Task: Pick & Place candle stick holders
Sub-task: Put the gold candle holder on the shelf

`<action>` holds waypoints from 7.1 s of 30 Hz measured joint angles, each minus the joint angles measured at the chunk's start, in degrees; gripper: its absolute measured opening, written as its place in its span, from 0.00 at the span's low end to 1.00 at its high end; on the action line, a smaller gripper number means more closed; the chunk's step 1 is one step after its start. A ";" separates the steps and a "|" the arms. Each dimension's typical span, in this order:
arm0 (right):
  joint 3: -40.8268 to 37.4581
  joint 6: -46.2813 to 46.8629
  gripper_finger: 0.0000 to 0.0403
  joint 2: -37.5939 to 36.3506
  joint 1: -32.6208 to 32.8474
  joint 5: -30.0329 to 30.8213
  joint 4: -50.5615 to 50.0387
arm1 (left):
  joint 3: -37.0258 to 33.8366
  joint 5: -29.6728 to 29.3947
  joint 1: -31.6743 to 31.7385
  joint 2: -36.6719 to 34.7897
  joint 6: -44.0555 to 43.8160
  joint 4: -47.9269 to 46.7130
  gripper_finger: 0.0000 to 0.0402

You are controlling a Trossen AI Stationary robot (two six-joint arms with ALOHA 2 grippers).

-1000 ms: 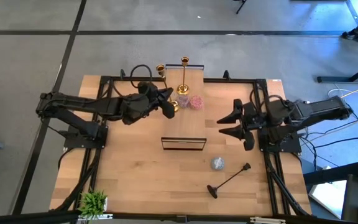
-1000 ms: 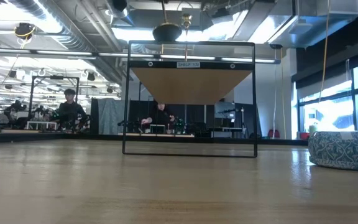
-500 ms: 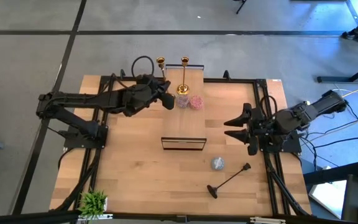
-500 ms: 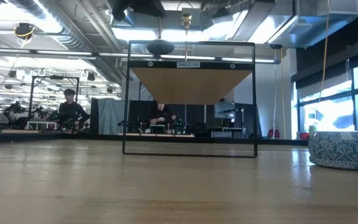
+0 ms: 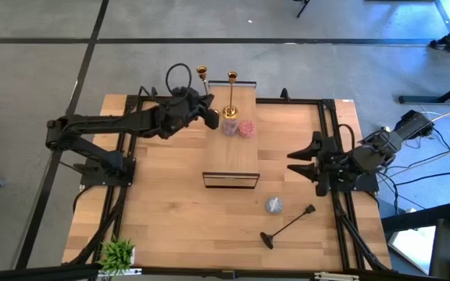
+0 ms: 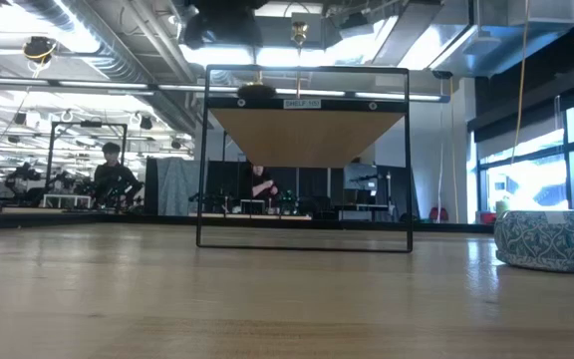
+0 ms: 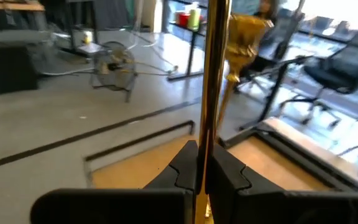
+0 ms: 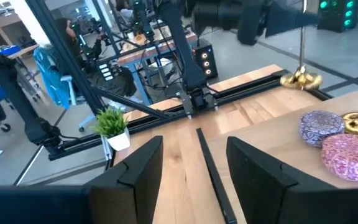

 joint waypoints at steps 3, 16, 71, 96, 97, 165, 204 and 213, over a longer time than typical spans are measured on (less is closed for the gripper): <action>0.00 0.00 0.45 -0.23 0.06 0.66 -0.27 | -4.93 1.10 0.34 -0.37 -0.93 7.80 0.03; 0.00 1.12 0.45 -0.27 -0.97 1.29 -1.33 | -8.24 5.66 3.82 -1.28 2.01 8.79 0.03; 0.00 0.87 0.45 -0.21 -2.76 2.09 -1.51 | -8.29 5.88 -0.20 1.80 -2.45 3.12 0.03; 0.00 0.87 0.45 -0.18 -2.76 2.10 -1.48 | -8.27 5.97 -0.66 1.83 -2.62 3.22 0.03; 0.00 0.87 0.45 -0.18 -2.76 2.10 -1.48 | -8.22 5.93 -0.74 2.08 -2.62 3.45 0.03; -0.02 0.92 0.45 -0.05 -4.62 2.14 -2.58 | -1.84 11.98 -8.32 13.29 3.95 15.00 0.03; -0.02 0.46 0.45 -0.05 -4.63 2.10 -2.66 | -1.78 11.34 -7.70 13.21 3.61 11.94 0.04; -0.02 0.47 0.45 -0.05 -4.62 2.08 -2.88 | -1.77 11.54 -8.10 13.02 3.54 10.20 0.05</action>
